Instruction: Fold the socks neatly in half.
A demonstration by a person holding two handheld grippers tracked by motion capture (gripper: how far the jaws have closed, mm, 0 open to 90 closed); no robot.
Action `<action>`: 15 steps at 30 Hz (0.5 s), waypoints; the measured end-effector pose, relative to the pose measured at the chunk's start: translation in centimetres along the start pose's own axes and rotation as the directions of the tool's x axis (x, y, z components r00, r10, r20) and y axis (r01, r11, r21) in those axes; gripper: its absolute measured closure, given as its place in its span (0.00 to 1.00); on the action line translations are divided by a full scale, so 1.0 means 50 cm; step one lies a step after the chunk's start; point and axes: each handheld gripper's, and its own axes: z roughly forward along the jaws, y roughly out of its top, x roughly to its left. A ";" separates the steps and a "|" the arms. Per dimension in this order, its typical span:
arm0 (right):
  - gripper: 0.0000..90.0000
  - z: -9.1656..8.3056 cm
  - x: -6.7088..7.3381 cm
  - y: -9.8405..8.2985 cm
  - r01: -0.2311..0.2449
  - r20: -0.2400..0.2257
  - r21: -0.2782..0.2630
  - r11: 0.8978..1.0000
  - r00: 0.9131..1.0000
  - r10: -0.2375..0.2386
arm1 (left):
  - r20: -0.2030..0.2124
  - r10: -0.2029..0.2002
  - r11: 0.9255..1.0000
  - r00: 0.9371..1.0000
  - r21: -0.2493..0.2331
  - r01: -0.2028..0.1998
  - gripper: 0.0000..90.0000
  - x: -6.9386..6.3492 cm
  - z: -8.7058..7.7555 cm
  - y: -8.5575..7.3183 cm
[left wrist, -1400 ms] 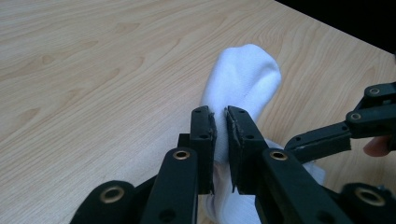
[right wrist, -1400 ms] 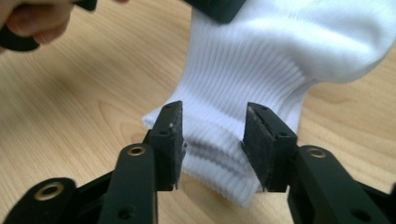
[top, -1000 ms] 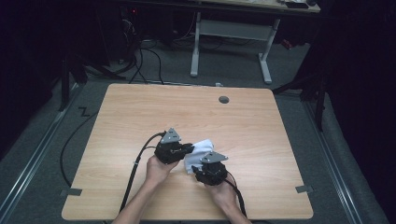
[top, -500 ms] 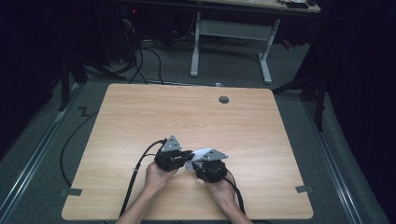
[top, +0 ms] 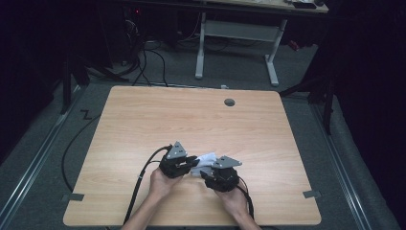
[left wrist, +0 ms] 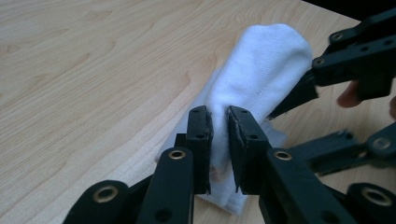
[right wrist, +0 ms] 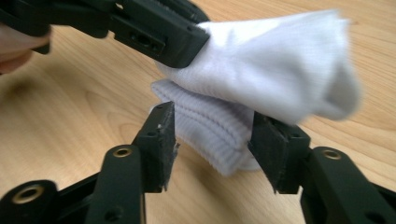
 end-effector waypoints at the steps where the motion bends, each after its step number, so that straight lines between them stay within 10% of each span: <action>1: 0.62 -0.008 -0.001 -0.001 0.004 -0.007 -0.007 1.000 1.000 -0.004 | 0.001 0.000 1.000 1.000 0.002 0.000 0.87 0.000 0.000 -0.002; 9: 0.77 -0.093 -0.002 0.047 0.040 -0.011 -0.129 0.991 0.999 -0.042 | 0.005 0.016 1.000 1.000 0.006 -0.016 0.87 -0.001 -0.002 -0.005; 15: 0.78 -0.062 -0.032 0.097 0.031 0.027 -0.105 0.994 0.999 -0.028 | 0.010 0.009 1.000 1.000 0.001 -0.009 0.87 -0.001 -0.003 -0.010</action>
